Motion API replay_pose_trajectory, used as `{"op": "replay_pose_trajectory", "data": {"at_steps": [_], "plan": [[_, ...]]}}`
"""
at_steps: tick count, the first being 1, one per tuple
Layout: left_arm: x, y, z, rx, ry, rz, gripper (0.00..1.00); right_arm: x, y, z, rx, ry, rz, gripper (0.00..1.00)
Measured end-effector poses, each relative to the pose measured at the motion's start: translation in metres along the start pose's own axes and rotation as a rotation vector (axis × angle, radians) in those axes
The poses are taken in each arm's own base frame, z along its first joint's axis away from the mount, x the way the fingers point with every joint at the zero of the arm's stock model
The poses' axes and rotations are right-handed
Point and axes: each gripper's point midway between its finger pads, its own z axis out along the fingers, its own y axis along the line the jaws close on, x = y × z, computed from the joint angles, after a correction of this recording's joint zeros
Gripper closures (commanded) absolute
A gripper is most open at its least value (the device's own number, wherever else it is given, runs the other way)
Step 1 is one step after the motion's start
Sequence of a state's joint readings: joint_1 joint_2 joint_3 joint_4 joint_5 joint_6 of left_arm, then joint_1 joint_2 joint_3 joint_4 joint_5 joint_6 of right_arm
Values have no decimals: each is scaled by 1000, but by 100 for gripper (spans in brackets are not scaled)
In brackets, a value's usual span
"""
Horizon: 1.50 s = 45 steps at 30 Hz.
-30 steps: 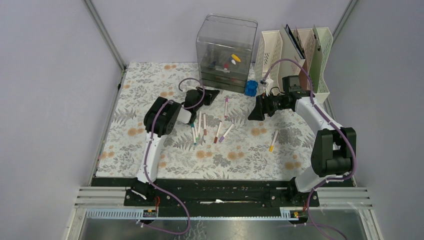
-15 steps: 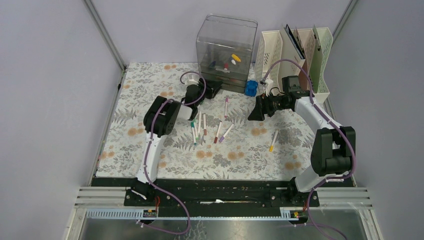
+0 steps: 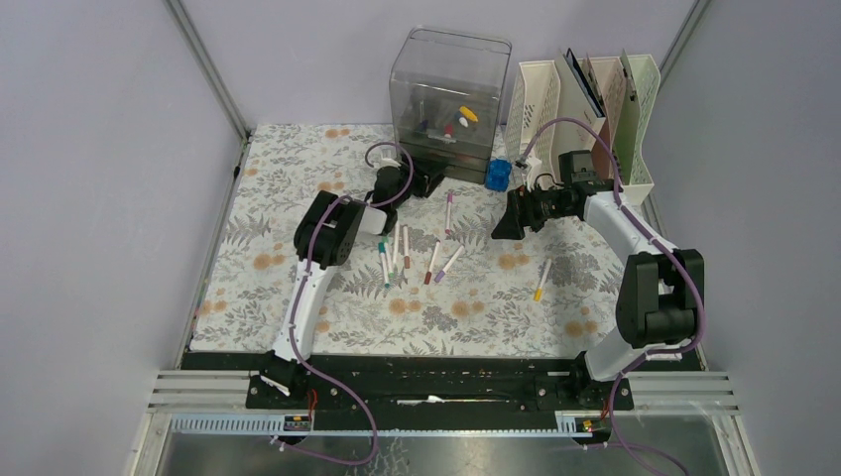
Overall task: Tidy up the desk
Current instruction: Open the drawer in the storage box.
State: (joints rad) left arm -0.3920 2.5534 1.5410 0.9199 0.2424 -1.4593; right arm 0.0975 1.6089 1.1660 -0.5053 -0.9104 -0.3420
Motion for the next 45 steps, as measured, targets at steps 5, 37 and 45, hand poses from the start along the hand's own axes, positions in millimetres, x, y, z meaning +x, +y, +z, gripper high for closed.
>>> {"op": "replay_pose_trajectory", "data": {"at_steps": [5,37,45], "plan": [[-1,1,3,-7,-3,-6,56,1,-2,1,-1,4,6,19],[9,-5,-47,22,-34,-35,100,2,-3,2,-2,6,9,19],[16,4,-83,-31,-42,-15,66,2,-3,2,-2,6,9,19]]}}
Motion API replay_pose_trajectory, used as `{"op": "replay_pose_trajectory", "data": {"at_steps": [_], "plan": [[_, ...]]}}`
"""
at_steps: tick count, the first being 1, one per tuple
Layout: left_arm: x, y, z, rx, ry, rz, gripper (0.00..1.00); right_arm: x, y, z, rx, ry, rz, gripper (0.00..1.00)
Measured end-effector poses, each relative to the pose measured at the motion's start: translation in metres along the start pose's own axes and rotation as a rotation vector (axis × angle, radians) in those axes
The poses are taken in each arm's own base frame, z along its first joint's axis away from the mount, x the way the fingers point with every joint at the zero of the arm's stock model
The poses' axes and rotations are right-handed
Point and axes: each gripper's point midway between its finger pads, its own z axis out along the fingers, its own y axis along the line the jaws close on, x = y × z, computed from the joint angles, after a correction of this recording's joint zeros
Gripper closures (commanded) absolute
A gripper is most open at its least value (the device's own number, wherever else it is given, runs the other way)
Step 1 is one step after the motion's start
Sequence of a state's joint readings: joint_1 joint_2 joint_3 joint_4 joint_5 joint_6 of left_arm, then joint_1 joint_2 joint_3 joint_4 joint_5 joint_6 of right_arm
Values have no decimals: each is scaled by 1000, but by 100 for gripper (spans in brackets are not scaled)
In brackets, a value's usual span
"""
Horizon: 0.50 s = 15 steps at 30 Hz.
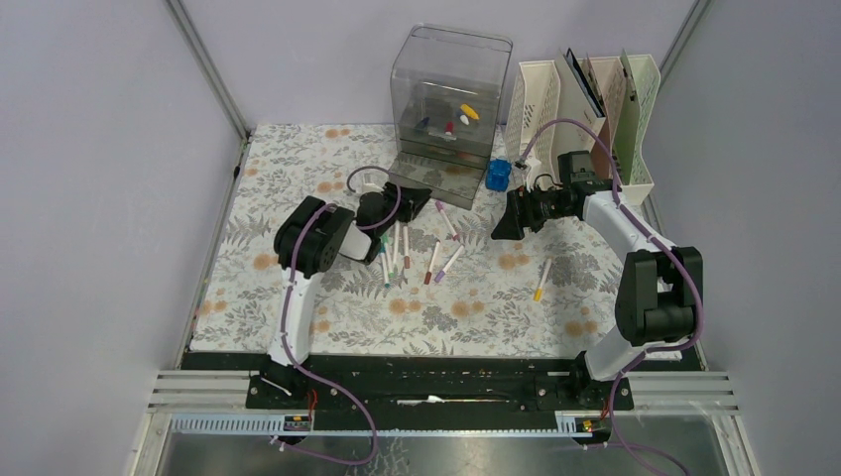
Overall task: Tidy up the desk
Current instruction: Open the drawer in the storage box.
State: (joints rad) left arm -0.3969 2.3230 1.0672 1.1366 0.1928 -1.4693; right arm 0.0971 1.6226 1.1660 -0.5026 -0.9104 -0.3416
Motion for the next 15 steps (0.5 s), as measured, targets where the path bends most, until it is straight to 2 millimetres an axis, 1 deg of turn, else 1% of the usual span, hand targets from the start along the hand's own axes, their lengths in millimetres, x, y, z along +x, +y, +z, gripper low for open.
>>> {"op": "replay_pose_trajectory", "data": {"at_steps": [3,5,6,8,11,13,15], "plan": [[0,8,-5,-36,2,19,58,0,0,0,0,0,0,19],[1,10,-9,-62,5,40,55,0,0,0,1,0,-1,19],[1,9,-12,-76,8,53,53,0,0,0,2,1,-2,19],[1,-1,-17,-84,11,92,51,1,-1,0,7,4,-8,18],[-1,-31,-28,-77,16,175,49,3,-4,-2,24,15,-20,19],[-2,-58,-37,-57,17,241,48,4,-5,-3,37,20,-33,18],[-3,-87,-51,-36,14,324,48,5,-6,-6,59,27,-50,19]]}}
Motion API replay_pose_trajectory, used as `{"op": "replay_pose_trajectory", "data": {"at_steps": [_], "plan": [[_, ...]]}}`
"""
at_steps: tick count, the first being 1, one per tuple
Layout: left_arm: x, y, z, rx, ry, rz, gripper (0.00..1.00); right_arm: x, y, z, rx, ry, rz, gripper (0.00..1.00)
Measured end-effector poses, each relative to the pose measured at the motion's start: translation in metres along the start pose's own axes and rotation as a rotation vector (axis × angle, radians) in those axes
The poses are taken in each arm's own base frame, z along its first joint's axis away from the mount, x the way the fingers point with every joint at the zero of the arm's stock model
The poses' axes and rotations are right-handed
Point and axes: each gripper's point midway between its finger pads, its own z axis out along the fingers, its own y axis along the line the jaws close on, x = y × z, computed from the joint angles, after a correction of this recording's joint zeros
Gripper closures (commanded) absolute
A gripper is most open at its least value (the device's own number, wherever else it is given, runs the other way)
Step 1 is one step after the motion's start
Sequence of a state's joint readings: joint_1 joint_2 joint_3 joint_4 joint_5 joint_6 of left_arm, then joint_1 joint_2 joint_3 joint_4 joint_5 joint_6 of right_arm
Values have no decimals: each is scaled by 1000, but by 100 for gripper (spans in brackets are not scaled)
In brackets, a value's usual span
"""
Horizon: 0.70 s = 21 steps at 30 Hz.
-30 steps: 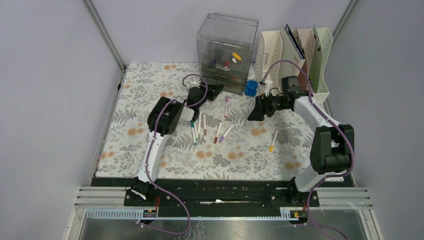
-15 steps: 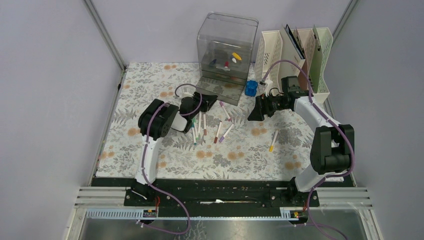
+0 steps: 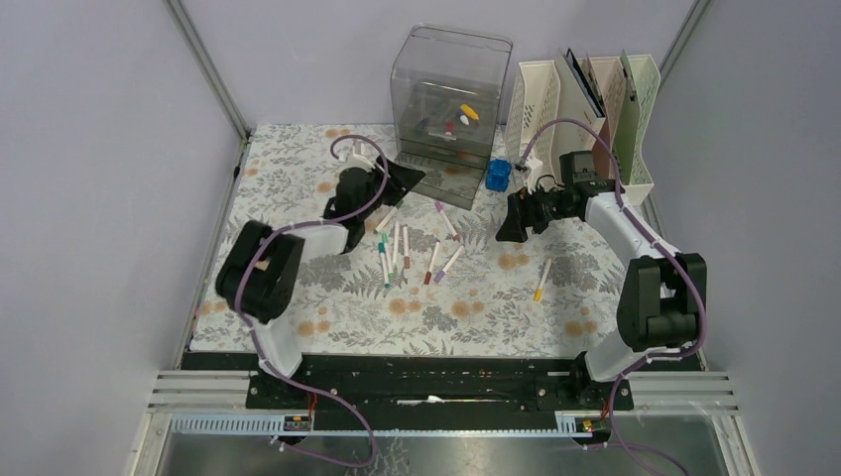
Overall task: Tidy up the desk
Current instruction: Open the drawer in the storage box.
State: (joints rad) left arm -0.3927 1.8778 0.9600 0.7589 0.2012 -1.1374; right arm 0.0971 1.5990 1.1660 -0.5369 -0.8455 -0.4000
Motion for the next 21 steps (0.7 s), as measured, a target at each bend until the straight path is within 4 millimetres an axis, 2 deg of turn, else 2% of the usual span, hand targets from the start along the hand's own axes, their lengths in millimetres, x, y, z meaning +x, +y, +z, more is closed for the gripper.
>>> {"op": "replay_pose_trajectory", "data": {"at_steps": [4,6,10,16,21], "plan": [[-14,-28,-36,-24,-22,165,40,0,-10,-7,84,14,-29,21],[-20,-30,-55,-67,-41,240,30,2,-19,-13,159,27,-40,21],[-38,-23,-99,-195,-113,373,3,15,-30,-21,264,57,-31,21],[-61,-9,-166,-326,-263,457,1,51,-26,-28,324,107,1,21],[-58,16,-200,-378,-304,446,1,82,-21,-27,328,147,34,21]]}}
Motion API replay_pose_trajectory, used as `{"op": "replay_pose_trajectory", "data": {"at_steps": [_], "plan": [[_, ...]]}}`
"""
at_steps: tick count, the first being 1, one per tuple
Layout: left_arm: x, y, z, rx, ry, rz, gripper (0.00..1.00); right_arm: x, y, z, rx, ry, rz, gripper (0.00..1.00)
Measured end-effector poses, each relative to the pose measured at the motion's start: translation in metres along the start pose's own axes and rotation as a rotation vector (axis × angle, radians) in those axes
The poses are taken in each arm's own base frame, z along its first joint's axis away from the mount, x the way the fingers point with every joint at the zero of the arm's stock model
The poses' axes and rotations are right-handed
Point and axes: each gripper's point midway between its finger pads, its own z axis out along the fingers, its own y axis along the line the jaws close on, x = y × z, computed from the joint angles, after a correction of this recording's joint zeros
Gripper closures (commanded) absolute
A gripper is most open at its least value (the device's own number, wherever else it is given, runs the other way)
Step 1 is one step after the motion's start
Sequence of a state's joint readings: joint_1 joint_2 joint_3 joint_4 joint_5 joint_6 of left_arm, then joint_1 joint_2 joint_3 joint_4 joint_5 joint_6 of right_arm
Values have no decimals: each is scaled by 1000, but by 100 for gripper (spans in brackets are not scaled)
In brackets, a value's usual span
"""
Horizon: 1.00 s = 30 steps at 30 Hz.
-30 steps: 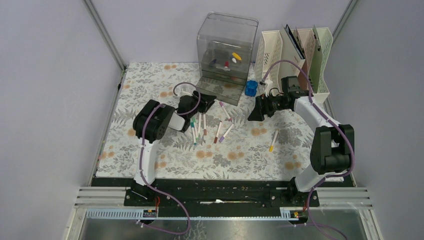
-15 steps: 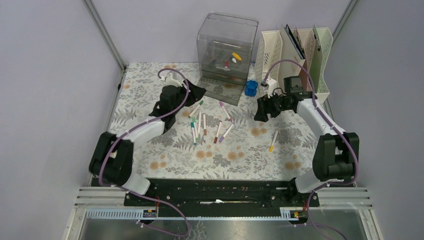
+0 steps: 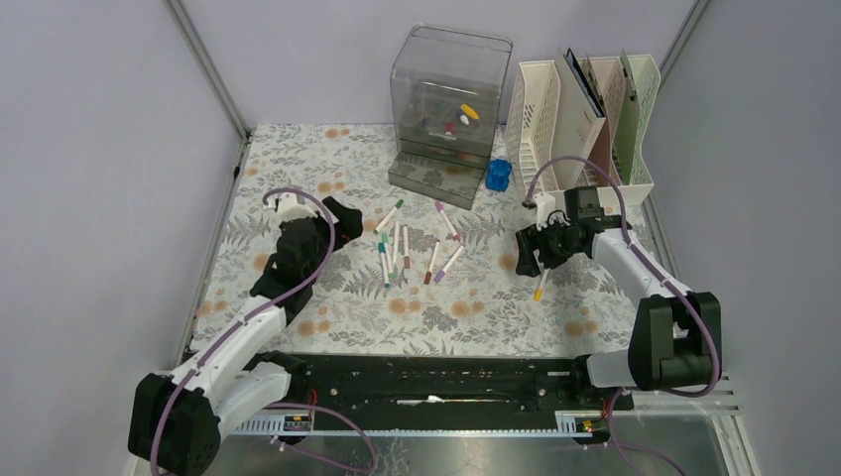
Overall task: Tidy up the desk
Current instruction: Open the drawer in the storage box, then pick up the stationery from the center of the board.
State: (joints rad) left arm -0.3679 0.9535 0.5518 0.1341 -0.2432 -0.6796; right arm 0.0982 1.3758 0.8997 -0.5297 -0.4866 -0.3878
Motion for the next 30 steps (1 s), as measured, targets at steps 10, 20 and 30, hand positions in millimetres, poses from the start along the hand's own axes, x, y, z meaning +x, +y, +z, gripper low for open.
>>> {"op": "replay_pose_trajectory", "data": {"at_steps": [10,20,30], "plan": [[34,25,-23,-16,73,-44,1,26,-1,16,-23,88,48,21],[27,21,-36,15,37,-81,1,26,-6,23,-31,112,62,21],[32,20,-37,31,53,-89,1,27,-22,17,0,96,112,21]]}}
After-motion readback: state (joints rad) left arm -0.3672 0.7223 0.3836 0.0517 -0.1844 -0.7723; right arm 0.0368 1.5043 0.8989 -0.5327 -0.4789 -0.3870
